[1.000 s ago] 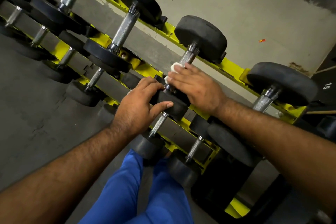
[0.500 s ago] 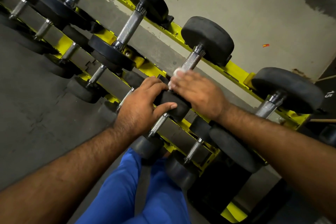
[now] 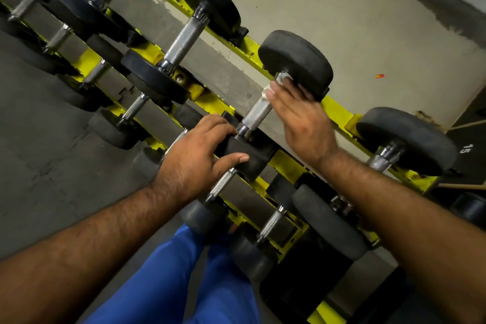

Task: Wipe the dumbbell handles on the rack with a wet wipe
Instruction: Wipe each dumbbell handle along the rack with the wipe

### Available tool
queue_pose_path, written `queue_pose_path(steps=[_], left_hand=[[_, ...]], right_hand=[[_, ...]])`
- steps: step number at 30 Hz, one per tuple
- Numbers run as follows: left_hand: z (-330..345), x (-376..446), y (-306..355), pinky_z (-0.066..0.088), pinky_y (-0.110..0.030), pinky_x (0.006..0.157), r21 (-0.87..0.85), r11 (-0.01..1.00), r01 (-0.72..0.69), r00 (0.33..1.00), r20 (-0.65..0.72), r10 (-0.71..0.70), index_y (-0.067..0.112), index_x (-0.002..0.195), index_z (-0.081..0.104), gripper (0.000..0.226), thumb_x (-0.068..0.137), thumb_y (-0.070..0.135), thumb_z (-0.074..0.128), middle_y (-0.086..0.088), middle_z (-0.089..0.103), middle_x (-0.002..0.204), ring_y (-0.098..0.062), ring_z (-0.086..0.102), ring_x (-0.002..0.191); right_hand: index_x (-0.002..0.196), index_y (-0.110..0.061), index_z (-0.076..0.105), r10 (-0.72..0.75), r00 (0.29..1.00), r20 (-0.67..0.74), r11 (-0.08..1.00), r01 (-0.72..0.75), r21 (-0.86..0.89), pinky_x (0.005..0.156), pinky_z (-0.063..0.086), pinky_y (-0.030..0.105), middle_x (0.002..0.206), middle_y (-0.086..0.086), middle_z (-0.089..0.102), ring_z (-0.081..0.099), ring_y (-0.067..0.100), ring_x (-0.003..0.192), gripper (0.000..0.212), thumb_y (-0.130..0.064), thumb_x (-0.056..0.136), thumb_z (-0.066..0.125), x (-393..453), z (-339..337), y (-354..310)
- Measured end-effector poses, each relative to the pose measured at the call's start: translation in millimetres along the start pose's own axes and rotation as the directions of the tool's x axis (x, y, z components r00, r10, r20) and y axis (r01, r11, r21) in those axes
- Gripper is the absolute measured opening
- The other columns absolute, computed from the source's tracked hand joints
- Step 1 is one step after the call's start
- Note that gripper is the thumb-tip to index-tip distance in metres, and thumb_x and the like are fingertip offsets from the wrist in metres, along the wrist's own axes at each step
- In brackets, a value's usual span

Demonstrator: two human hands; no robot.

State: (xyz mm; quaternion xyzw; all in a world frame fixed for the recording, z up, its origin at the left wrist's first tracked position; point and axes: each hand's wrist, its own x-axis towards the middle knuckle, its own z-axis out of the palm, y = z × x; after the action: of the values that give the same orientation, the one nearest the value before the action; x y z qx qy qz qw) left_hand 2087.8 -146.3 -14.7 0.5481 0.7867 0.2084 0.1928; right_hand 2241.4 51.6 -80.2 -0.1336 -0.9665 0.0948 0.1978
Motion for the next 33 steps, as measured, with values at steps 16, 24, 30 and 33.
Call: queue_pose_path(steps=[16,24,30,33], left_hand=[[1.7,1.7,-3.7,0.045,-0.025,0.084,-0.028,0.999,-0.016,1.0,-0.002,0.016,0.02,0.12,0.063,0.064,0.084,0.071,0.046,0.004,0.055,0.128,-0.006,0.047,0.12],[2.9,1.8,-5.6,0.043,-0.021,0.084,-0.032,0.999,-0.026,1.0,-0.005,0.026,0.019,0.119,0.062,0.062,0.085,0.069,0.049,0.005,0.055,0.126,-0.007,0.049,0.119],[5.3,1.6,-0.1,0.04,-0.019,0.088,-0.016,0.999,-0.042,0.999,-0.003,0.042,0.015,0.117,0.064,0.065,0.085,0.069,0.047,0.001,0.058,0.121,-0.013,0.05,0.119],[8.3,2.1,2.8,0.046,-0.034,0.098,-0.02,0.998,-0.057,0.998,-0.002,0.057,0.011,0.115,0.064,0.066,0.086,0.068,0.048,-0.003,0.06,0.117,-0.021,0.053,0.119]], right_hand=[[0.153,0.002,0.026,-0.041,0.983,0.179,0.993,0.059,-0.102,0.12,0.026,0.047,0.161,0.019,0.023,0.017,0.034,0.151,0.07,0.004,0.086,0.047,-1.7,-6.8,11.4],[0.153,-0.001,0.028,-0.036,0.977,0.211,0.99,0.063,-0.126,0.122,0.02,0.043,0.161,0.015,0.026,0.019,0.03,0.151,0.074,0.004,0.083,0.052,-2.2,-10.5,3.6],[0.15,-0.006,0.04,-0.17,0.941,0.292,0.975,0.203,-0.089,0.121,0.024,0.044,0.155,0.01,0.04,0.029,0.027,0.148,0.059,-0.001,0.091,0.042,9.2,-22.8,-3.2],[0.148,-0.003,0.041,0.039,0.96,0.277,0.992,-0.004,-0.128,0.12,0.025,0.043,0.154,0.013,0.041,0.03,0.028,0.147,0.06,0.0,0.088,0.047,18.3,-27.0,-13.9]])
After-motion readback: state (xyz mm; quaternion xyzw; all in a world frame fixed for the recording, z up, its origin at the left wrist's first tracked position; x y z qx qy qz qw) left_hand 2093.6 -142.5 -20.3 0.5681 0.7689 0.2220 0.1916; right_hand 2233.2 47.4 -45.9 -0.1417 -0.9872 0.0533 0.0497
